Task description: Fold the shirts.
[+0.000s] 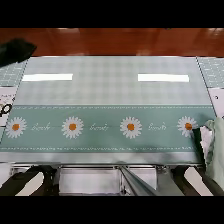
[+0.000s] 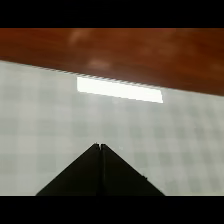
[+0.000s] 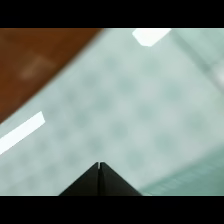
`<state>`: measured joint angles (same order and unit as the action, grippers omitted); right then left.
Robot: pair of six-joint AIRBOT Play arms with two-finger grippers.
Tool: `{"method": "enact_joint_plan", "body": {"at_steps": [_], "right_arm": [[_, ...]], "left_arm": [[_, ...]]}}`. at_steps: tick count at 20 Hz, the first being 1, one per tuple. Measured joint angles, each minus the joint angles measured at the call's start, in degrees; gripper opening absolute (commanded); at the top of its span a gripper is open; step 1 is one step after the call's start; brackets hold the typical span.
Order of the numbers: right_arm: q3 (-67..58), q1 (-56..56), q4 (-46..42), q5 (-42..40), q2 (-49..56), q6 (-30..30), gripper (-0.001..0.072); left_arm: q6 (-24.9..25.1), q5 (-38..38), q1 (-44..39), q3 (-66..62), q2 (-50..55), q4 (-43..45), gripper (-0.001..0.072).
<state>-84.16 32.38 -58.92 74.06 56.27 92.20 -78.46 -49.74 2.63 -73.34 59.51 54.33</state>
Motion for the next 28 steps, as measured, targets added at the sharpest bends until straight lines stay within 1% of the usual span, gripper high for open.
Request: {"method": "enact_joint_plan", "body": {"at_steps": [1,2,4,6,8,11,14,19,28], "right_arm": [[-1.42,-8.39,-2.01,-1.73,2.78,0.02,0.0022],[-2.51,-17.18,-5.70,-2.47,5.99,0.13,0.0022],[-3.76,-31.95,-15.45,-2.64,12.66,1.77,0.0021],[-4.15,-42.16,-25.75,-1.07,19.21,4.70,0.0021],[-4.33,-47.39,-32.65,1.55,24.92,7.13,0.0022],[-4.46,-50.60,-37.03,5.42,30.23,9.44,0.0022],[-4.50,-51.74,-38.73,7.37,32.22,10.82,0.0022],[-4.55,-52.33,-40.17,9.92,33.24,11.52,0.0022],[-4.55,-52.43,-40.65,10.71,33.48,11.74,0.0022]], "left_arm": [[-0.26,-3.26,-2.82,-4.17,3.61,0.76,0.0018],[-1.53,-6.10,-5.44,-6.97,6.69,2.62,0.0018],[-5.11,-11.19,-10.54,-9.20,11.43,7.96,0.0019],[-8.59,-14.12,-13.94,-7.43,14.12,12.52,0.0019],[-11.43,-15.02,-15.10,-5.25,15.39,15.65,0.0019],[-13.55,-16.11,-15.39,-3.39,16.33,17.73,0.0019],[-14.45,-16.55,-15.23,-2.71,16.68,18.69,0.0019],[-14.97,-16.50,-15.17,-2.38,16.85,19.23,0.0019],[-15.17,-16.35,-15.17,-2.34,16.87,19.41,0.0019]]}}
